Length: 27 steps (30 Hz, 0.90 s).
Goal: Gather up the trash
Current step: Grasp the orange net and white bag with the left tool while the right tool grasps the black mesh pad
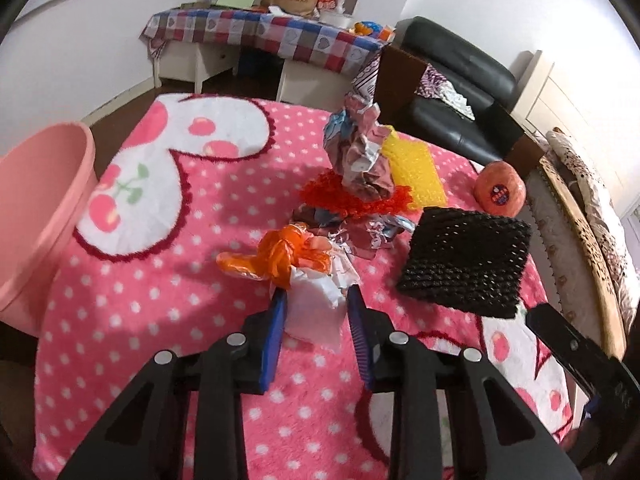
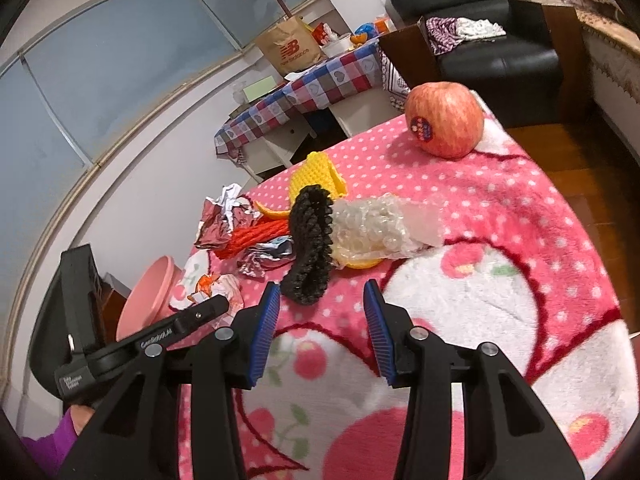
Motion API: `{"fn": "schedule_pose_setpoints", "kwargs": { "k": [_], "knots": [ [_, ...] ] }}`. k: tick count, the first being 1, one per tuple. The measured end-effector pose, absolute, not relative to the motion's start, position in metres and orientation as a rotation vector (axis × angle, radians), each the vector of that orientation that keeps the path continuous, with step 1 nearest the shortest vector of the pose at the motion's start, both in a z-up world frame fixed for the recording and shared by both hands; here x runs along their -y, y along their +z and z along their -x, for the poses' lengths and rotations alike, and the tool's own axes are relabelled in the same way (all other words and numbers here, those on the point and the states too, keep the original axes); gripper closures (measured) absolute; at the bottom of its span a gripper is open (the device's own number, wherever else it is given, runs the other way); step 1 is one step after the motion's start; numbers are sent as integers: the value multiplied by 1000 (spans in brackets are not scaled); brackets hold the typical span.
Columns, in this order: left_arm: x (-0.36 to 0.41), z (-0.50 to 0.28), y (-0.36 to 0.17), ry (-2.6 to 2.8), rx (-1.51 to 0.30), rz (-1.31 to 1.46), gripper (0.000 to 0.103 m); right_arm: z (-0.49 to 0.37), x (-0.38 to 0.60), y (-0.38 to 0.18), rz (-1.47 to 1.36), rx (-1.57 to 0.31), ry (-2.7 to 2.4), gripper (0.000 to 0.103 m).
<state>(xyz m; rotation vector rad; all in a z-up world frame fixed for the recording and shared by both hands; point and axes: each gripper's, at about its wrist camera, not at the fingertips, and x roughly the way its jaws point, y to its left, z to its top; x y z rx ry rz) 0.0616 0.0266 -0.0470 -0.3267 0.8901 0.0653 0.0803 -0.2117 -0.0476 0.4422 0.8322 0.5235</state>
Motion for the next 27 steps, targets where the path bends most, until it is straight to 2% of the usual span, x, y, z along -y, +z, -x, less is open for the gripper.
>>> {"fn": "schedule_pose_setpoints", "kwargs": {
  "k": [18, 19, 21, 24, 27],
  "knots": [
    [-27, -24, -25, -3, -804, 220, 73, -109, 180, -60, -448, -884, 480, 59],
    [-26, -24, -24, -4, -802, 218, 73, -108, 179, -60, -444, -876, 486, 61],
    [-25, -23, -24, -6, -800, 212, 73, -106, 176, -58, -418, -869, 487, 84],
    [-23, -20, -21, -11, -795, 209, 73, -101, 176, -55, -400, -856, 505, 91],
    [-21, -16, -16, -24, -781, 211, 73, -93, 177, -48, -391, -836, 525, 91]
  ]
}}
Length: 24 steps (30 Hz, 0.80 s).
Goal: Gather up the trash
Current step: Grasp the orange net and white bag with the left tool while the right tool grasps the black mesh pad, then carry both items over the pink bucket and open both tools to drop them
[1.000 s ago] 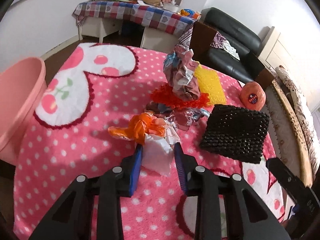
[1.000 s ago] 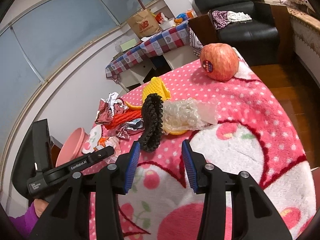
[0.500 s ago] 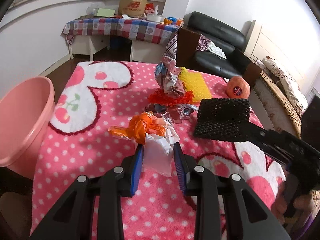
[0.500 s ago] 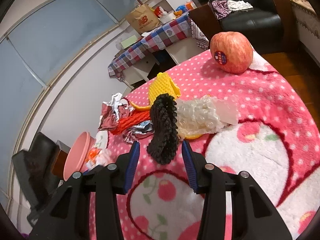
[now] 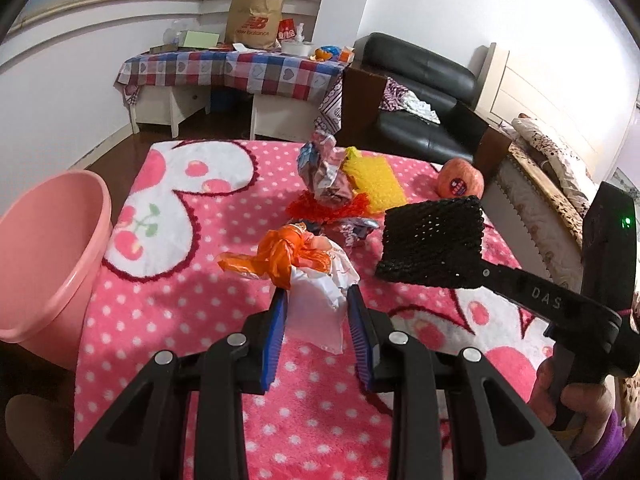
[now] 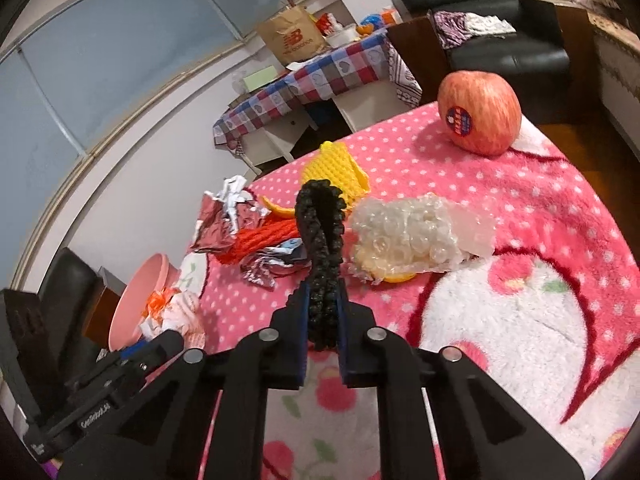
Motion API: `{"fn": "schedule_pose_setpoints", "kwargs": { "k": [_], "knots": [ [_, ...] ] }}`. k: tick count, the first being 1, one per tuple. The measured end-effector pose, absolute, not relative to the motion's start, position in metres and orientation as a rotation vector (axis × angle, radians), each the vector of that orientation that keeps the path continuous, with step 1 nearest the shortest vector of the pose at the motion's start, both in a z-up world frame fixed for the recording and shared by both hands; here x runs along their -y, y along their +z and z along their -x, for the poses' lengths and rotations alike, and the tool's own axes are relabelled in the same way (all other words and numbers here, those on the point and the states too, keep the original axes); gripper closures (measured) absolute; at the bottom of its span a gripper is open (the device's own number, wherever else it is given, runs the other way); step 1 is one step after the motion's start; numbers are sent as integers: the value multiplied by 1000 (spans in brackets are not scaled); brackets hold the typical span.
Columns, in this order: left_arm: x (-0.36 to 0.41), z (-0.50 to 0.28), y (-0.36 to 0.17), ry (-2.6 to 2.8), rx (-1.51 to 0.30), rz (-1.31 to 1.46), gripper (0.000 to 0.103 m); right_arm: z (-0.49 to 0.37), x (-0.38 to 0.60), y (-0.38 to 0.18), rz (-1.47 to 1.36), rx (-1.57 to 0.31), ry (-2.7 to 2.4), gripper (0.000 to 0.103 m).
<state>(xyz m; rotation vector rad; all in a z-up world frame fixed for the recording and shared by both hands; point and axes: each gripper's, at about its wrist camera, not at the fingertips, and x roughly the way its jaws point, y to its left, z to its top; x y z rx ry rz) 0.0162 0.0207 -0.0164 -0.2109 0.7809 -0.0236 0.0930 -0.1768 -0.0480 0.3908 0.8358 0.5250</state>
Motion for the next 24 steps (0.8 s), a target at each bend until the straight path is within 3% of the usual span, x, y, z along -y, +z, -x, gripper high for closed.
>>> {"fn": "schedule_pose_setpoints", "kwargs": {
  "k": [15, 24],
  "knots": [
    [-23, 8, 17, 10, -663, 178, 73, -49, 181, 12, -388, -633, 617, 91],
    [-45, 29, 33, 68, -600, 184, 73, -40, 154, 22, -349, -620, 676, 91]
  ]
}}
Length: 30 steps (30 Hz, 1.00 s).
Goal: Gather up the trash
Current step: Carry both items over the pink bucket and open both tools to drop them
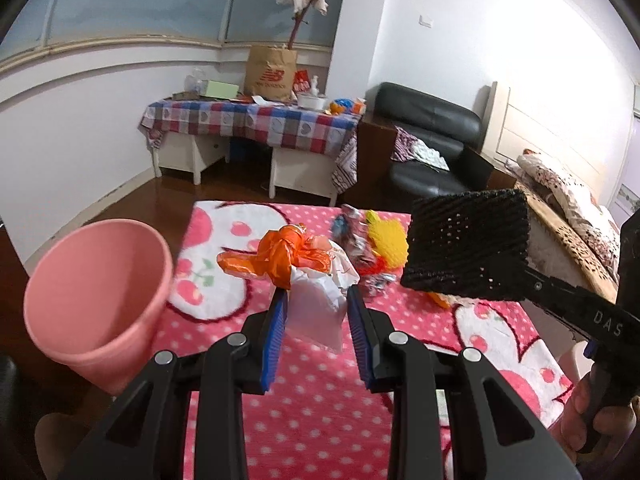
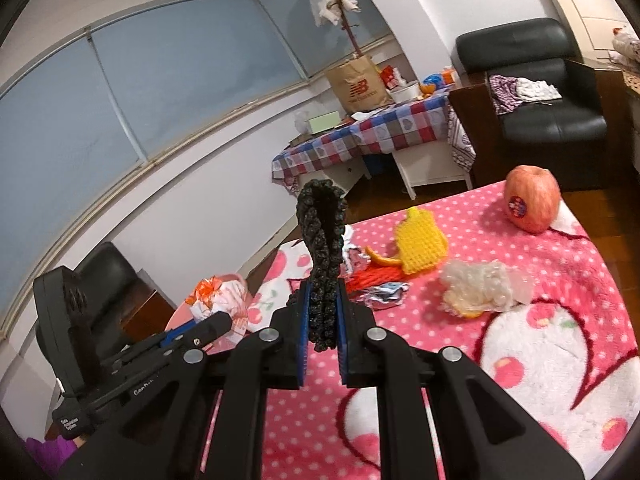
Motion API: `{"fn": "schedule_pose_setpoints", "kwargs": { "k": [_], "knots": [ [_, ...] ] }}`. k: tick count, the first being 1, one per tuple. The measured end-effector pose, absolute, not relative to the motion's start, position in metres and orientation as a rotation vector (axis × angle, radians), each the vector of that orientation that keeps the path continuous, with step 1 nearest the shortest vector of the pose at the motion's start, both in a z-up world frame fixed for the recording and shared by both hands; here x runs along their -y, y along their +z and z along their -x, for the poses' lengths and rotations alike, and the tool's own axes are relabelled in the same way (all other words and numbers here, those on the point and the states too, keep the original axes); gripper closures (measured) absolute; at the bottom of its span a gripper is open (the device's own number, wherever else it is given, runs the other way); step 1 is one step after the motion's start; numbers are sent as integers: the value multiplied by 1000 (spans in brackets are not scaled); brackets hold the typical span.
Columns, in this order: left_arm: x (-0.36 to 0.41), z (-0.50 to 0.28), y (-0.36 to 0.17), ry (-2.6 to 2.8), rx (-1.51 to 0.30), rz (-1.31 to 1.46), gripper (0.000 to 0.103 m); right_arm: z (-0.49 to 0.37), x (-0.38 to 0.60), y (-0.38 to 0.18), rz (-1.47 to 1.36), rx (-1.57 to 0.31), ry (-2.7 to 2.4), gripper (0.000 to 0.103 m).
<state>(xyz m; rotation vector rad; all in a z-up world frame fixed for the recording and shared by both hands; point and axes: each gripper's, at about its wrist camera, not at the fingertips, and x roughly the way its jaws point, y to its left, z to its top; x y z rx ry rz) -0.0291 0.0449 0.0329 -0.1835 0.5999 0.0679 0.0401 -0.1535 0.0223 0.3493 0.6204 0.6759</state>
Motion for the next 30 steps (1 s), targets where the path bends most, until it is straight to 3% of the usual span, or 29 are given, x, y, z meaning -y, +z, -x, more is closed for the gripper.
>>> {"fn": "schedule_pose_setpoints", "kwargs": {
  "k": [17, 30],
  "knots": [
    [-148, 72, 40, 328, -525, 264, 73, -54, 47, 27, -282, -692, 884, 91],
    [-229, 80, 5, 454, -593, 349, 73, -59, -63, 19, -117, -757, 1005, 91]
  ]
}}
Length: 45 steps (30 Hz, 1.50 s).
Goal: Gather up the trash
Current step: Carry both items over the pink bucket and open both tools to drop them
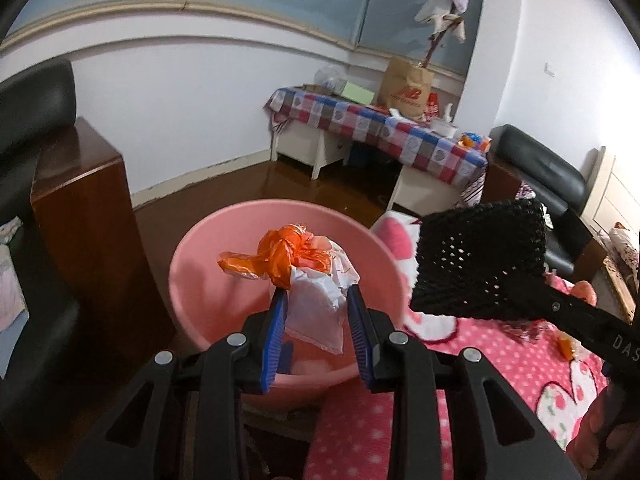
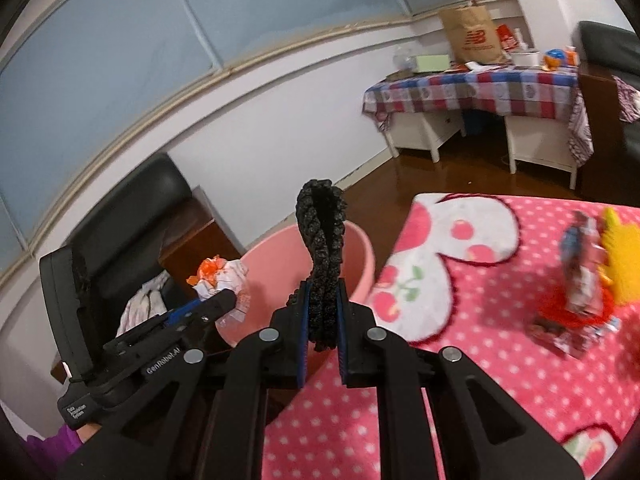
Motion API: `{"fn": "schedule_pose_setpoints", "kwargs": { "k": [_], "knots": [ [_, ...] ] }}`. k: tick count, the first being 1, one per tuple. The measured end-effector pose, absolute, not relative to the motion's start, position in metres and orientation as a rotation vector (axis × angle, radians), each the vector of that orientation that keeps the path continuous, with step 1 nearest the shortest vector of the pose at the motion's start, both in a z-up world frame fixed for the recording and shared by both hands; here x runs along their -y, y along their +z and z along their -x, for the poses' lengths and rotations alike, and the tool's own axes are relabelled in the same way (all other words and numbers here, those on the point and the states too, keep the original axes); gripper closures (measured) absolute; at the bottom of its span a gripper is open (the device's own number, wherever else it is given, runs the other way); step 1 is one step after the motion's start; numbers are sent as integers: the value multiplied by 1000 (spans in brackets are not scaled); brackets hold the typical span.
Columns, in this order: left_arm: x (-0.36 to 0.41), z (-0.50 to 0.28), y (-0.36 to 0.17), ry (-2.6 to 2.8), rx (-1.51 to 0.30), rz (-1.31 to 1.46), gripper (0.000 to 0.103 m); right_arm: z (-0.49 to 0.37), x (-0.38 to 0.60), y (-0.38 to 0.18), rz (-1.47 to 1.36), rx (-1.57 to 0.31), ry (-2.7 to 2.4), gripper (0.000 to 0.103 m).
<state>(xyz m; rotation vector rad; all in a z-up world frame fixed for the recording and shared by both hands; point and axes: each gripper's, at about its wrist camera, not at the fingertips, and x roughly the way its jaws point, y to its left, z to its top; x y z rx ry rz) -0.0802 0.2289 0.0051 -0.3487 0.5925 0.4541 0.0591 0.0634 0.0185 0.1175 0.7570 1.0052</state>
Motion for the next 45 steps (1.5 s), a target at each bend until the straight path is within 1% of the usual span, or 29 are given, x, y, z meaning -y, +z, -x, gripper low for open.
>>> {"fn": "schedule_pose_setpoints", "kwargs": {
  "k": [8, 12, 16, 17, 19, 20, 21, 23, 30, 45],
  "knots": [
    [-255, 72, -16, 473, -637, 400, 72, -64, -106, 3, -44, -806, 1025, 91],
    [-262, 75, -21, 480, -636, 424, 69, -65, -119, -4, -28, -840, 1030, 91],
    [-263, 79, -21, 477, -620, 428, 56, -69, -124, -11, -33, -880, 1017, 91],
    [-264, 80, -20, 479, -616, 425, 56, -70, -125, -12, -37, -888, 1015, 89],
    [-264, 82, -20, 480, -612, 428, 56, -71, -125, -14, -45, -897, 1014, 80],
    [-264, 82, -20, 481, -612, 431, 56, -71, -124, -15, -49, -898, 1018, 74],
    [-264, 82, -20, 483, -612, 434, 56, -71, -124, -15, -51, -898, 1022, 70],
    [-264, 82, -19, 485, -612, 438, 56, -69, -123, -14, -48, -894, 1028, 69],
    [-259, 86, -16, 480, -614, 434, 55, -62, -113, -9, -50, -873, 1035, 68],
    [-225, 83, 0, 440, -610, 365, 55, -41, -58, 1, -59, -832, 1006, 69]
  ]
}}
